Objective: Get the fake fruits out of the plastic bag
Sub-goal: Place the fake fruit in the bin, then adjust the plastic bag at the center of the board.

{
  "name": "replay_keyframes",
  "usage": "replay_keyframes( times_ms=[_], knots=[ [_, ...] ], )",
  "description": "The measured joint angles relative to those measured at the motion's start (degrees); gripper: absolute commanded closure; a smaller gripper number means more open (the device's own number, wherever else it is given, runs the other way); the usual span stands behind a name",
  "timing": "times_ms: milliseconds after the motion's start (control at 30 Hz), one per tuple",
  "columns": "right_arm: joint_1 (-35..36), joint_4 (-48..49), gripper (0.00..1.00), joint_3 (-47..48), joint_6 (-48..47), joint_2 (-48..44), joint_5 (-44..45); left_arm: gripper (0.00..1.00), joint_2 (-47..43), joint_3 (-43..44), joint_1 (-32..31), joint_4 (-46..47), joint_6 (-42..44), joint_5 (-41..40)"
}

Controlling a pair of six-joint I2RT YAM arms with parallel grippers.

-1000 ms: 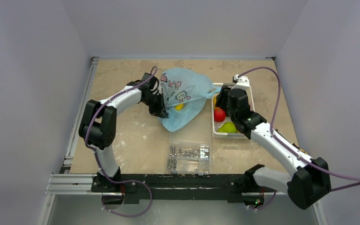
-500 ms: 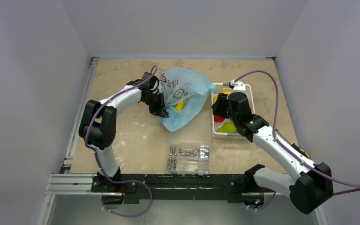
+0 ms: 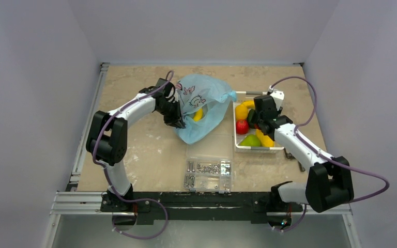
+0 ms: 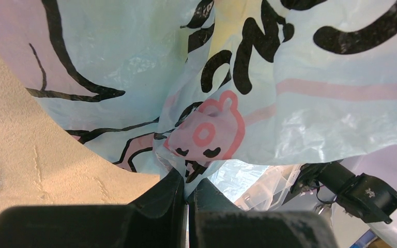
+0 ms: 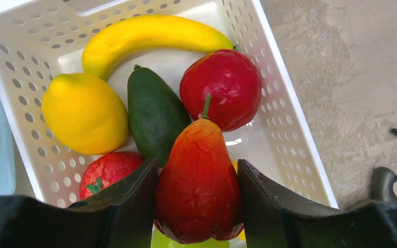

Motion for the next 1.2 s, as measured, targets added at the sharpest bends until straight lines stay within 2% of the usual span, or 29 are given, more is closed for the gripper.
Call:
replay_keyframes(
  times_ms=[133, 267, 300, 367, 400, 467, 700, 833, 933, 1067, 1200],
  knots=[
    [-0.33, 1.44, 0.66, 0.76, -0.55, 1.95, 0.17, 1.00, 0.00, 0.00, 0.00, 0.00, -0.02, 0.04],
    [-0.87, 2.78, 0.41, 5.49, -0.98, 6.97, 0.55, 1.00, 0.00, 0.00, 0.00, 0.00, -0.02, 0.07],
    [-1.01, 3.06, 0.30, 6.84, -1.14, 8.37, 0.59, 1.00, -0.02, 0.00, 0.00, 0.00, -0.02, 0.07],
    [-1.25, 3.54, 0.16, 9.33, -1.42, 10.86, 0.57, 1.00, -0.02, 0.00, 0.00, 0.00, -0.02, 0.04],
    [-1.31, 3.61, 0.11, 10.49, -1.62, 11.89, 0.50, 1.00, -0.02, 0.00, 0.00, 0.00, -0.02, 0.04],
    [-1.31, 3.67, 0.09, 12.04, -2.12, 13.05, 0.39, 1.00, -0.02, 0.00, 0.00, 0.00, -0.02, 0.07],
    [0.68, 3.56, 0.13, 13.18, -4.44, 11.93, 0.04, 1.00, -0.02, 0.00, 0.00, 0.00, -0.02, 0.13],
    [8.17, 5.01, 0.36, 11.52, -6.58, 7.96, -1.31, 1.00, -0.02, 0.00, 0.00, 0.02, -0.04, 0.37],
    [14.91, 6.82, 0.45, 10.95, -6.58, 6.10, -3.78, 1.00, -0.02, 0.00, 0.00, 0.04, -0.04, 0.42],
    [21.55, 9.66, 0.48, 10.99, -6.12, 7.13, -7.02, 1.00, -0.02, 0.00, 0.00, 0.04, -0.04, 0.44],
    [23.37, 11.47, 0.48, 13.75, -5.55, 13.18, -9.73, 1.00, -0.02, 0.00, 0.00, 0.04, -0.04, 0.44]
  ],
)
